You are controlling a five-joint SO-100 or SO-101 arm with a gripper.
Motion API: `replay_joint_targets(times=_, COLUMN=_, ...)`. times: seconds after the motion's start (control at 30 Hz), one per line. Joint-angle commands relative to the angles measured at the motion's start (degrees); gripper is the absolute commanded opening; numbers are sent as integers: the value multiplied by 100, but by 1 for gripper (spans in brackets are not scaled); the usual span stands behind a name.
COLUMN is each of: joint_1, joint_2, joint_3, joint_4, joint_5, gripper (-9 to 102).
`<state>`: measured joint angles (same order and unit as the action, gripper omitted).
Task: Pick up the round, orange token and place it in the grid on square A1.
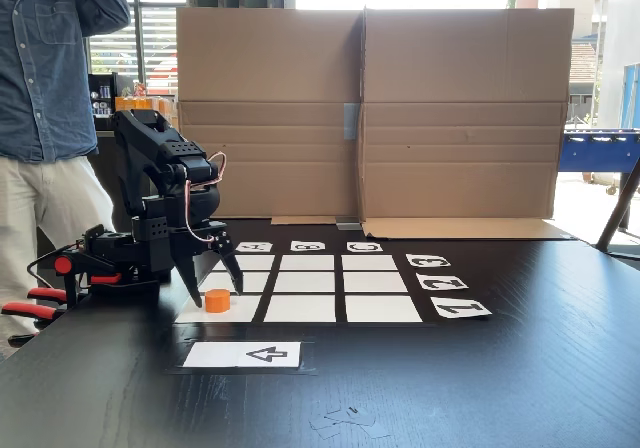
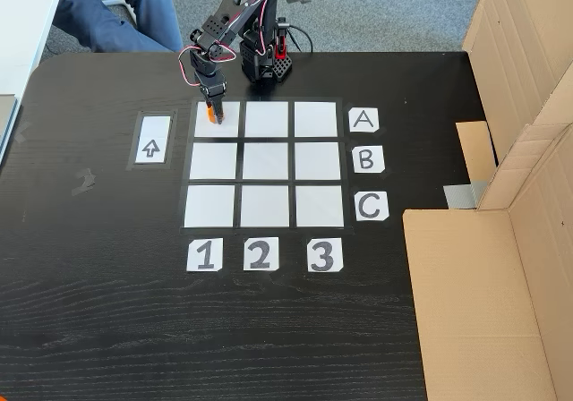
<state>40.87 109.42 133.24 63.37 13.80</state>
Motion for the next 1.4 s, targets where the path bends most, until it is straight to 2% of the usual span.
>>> replay_joint_targets(times=0.0, joint_1=114, joint_2=281, joint_3=-316, joint_4=88, joint_5=-18, gripper=28)
replay_joint_targets(times=0.2, joint_1=123, joint_2=606, joint_3=-659, joint_4=281, joint_5=-9, gripper=29)
replay_joint_targets(times=0.47, joint_1=308, joint_2=976, joint_3=-2021, joint_4=1046, joint_5=18, gripper=29)
replay_joint_targets(times=0.77, joint_1=923, joint_2=1854, joint_3=-3146, joint_4=1802, joint_5=-26, gripper=29)
replay_joint_targets(times=1.03, joint_1=2206, joint_2=2865, joint_3=-2927, joint_4=1828, joint_5=-193, gripper=28)
replay_joint_targets(times=1.2, joint_1=3472, joint_2=3691, joint_3=-2197, joint_4=1749, joint_5=-448, gripper=27)
replay_joint_targets(times=1.37, joint_1=4614, joint_2=4641, joint_3=-1151, joint_4=1266, joint_5=-457, gripper=27)
